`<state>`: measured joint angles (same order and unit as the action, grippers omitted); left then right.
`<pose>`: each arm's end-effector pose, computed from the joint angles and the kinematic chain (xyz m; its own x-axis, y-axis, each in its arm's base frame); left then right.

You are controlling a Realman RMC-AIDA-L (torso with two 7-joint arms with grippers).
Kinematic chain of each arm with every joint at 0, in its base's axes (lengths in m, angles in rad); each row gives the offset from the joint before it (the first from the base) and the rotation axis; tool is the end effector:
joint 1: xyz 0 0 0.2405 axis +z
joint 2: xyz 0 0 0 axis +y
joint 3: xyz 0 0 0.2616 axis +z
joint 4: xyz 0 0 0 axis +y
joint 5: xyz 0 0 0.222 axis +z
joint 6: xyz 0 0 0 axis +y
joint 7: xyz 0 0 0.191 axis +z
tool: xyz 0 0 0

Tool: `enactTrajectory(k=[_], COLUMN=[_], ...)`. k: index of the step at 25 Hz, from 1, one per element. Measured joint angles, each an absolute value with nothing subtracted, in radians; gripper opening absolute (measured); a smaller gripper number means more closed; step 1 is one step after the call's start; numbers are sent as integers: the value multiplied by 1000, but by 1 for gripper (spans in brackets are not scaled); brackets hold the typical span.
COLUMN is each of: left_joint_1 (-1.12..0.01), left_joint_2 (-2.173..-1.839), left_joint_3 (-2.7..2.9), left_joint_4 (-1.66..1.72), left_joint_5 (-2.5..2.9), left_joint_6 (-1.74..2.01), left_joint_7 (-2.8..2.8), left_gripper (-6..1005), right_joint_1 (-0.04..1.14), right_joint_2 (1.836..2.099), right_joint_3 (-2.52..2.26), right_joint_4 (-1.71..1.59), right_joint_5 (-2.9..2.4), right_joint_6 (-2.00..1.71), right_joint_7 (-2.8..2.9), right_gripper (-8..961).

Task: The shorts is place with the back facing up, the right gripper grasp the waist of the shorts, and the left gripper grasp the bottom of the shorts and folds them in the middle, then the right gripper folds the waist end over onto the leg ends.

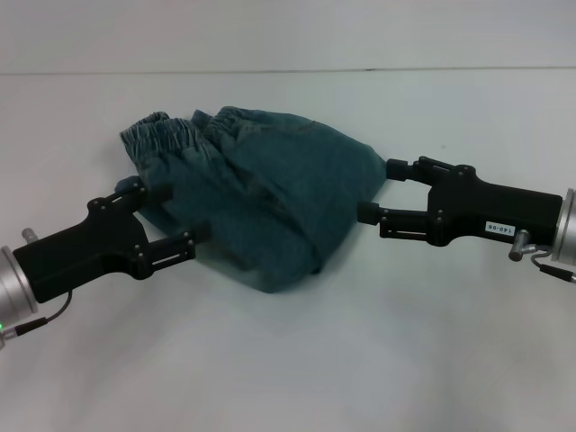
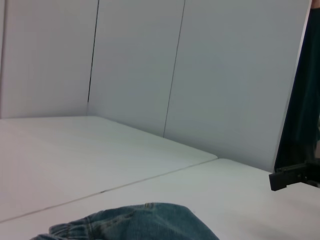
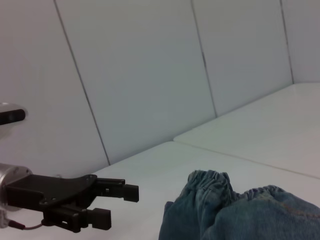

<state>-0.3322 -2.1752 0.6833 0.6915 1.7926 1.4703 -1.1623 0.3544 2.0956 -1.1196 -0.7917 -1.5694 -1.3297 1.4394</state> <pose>-0.2846 0.3315 -0.0476 0.7283 0.2340 0.6441 0.5351 -0.7813 -0.3213 0.2378 0.3571 -0.0572 0.7274 -0.3263 -0.6037 -0.5261 -0.8300 -0.1853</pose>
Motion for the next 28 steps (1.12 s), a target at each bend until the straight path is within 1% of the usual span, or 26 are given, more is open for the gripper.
enactTrajectory(k=[7, 11, 28], left_joint_1=[-333, -333, -325], left_joint_2=[-2175, -2175, -2175], left_joint_3=[693, 692, 690], left_joint_4=[704, 706, 712], left_joint_5=[1804, 1807, 1809], left_joint_6=[1469, 1468, 1459], left_joint_7=[-1173, -1183, -1199], left_gripper=[858, 944, 942], right_joint_1=[353, 348, 343], right_joint_2=[2097, 2097, 2097], right_joint_3=[-1136, -1136, -1130], right_joint_4=[-807, -817, -818], right_joint_5=[-1569, -1568, -1563], right_joint_6=[-1317, -1317, -1316], right_joint_7=[1454, 1466, 1490], right_gripper=[947, 948, 949])
